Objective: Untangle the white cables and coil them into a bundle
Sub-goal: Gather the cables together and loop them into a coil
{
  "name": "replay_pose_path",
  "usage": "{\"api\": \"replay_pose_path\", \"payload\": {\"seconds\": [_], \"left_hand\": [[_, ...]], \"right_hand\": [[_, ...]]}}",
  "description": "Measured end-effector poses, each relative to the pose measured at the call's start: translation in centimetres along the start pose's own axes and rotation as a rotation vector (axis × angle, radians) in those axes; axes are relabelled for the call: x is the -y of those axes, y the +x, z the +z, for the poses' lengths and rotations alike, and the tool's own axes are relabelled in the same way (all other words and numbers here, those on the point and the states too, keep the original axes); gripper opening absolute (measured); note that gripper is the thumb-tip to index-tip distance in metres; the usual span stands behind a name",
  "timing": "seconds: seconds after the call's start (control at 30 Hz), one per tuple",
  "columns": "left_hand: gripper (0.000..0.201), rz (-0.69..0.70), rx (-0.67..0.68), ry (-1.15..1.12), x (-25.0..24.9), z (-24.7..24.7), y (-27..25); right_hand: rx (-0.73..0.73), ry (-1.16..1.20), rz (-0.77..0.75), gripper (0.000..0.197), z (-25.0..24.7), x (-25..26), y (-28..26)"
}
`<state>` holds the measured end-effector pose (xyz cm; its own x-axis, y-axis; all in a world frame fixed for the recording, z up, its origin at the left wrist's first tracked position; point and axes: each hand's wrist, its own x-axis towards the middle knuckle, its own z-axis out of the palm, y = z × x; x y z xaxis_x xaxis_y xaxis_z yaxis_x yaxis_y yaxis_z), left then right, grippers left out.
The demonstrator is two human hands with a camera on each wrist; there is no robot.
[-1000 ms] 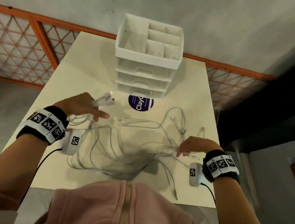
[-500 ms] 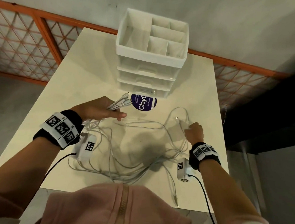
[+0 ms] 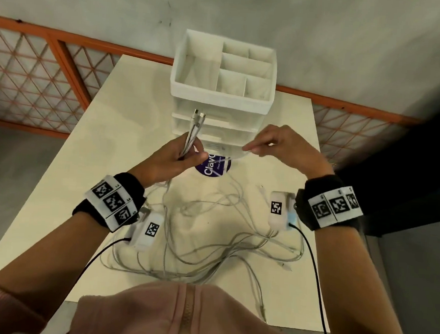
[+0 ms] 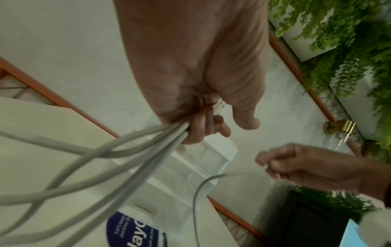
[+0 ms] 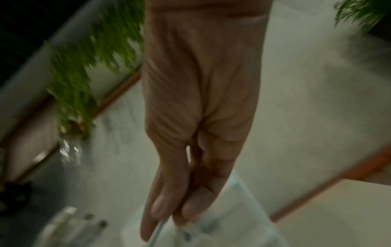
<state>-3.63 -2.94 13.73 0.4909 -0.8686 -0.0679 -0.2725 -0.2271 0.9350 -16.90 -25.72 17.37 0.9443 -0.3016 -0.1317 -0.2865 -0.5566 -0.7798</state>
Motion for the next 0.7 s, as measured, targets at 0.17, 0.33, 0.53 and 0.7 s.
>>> {"api": "replay_pose_path", "payload": {"seconds": [0.17,0.33,0.53,0.7], "left_hand": [[0.013,0.084,0.024,-0.071,-1.2,0.9,0.2],[0.027,0.017,0.066,-0.106,-1.4,1.2,0.0],[0.034,0.086,0.052,-0.449,-2.2,-0.6,0.2],[0.035,0.162,0.150,-0.710,-4.8,-0.9,-0.1]], "right_hand": [[0.007,0.219,-0.088,0.033,1.6,6.1,0.2],[-0.181,0.335,-0.077,0.046,3.8,7.3,0.9],[0.218,0.171,-0.054,0.076,6.7,5.8,0.7],[0.384,0.147,-0.019,0.028,11.4,6.8,1.7]]}}
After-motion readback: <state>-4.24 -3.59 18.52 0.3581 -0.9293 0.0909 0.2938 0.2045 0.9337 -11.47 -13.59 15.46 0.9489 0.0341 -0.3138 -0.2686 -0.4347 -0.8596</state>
